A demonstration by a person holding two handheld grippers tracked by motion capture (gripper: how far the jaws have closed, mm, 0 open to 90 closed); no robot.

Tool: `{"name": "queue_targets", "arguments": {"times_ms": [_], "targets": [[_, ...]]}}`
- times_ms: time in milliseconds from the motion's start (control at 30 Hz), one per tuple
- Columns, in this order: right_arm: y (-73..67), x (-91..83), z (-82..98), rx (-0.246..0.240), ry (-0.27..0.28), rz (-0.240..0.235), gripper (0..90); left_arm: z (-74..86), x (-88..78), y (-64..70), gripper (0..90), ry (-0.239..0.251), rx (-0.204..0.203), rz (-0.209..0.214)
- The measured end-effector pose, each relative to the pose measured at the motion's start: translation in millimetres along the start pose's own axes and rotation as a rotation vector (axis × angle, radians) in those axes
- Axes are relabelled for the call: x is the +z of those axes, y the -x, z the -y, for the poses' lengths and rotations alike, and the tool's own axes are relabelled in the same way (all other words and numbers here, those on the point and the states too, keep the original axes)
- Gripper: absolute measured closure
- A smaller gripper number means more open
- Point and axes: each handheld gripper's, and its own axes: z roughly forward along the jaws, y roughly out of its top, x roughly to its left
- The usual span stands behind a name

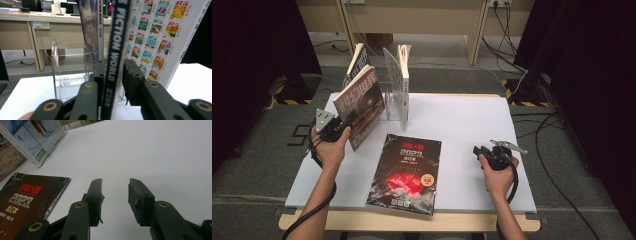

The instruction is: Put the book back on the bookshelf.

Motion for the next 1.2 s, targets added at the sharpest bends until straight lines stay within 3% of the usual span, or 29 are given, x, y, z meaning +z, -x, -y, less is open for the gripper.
{"name": "queue_targets", "arguments": {"times_ms": [100,233,633,800,1200], "targets": [[0.0,-0.9,-0.5,0.001,0.003,-0.002,63.6,1.1,-1.3,-0.9,82.7,0.01,-0.028,-0.003],[0.2,-0.4,-0.3,0.001,0.002,0.0,63.6,2.5,-3.2,-4.3,83.2,0.026,-0.046,-0.018],[-0.4,0.3,0.0,0.001,-0.003,-0.001,63.6,1.3,-0.3,-4.5,82.7,0.009,-0.051,0.01],[-0.5,0.2,-0.2,0.001,-0.005,-0.001,63.6,0.5,0.5,-1.5,83.3,0.004,-0.036,0.006],[-0.2,0.8,0.2,0.003,-0.01,-0.001,63.6,1.0,-0.3,2.5,83.5,0.02,-0.045,0.004]]}}
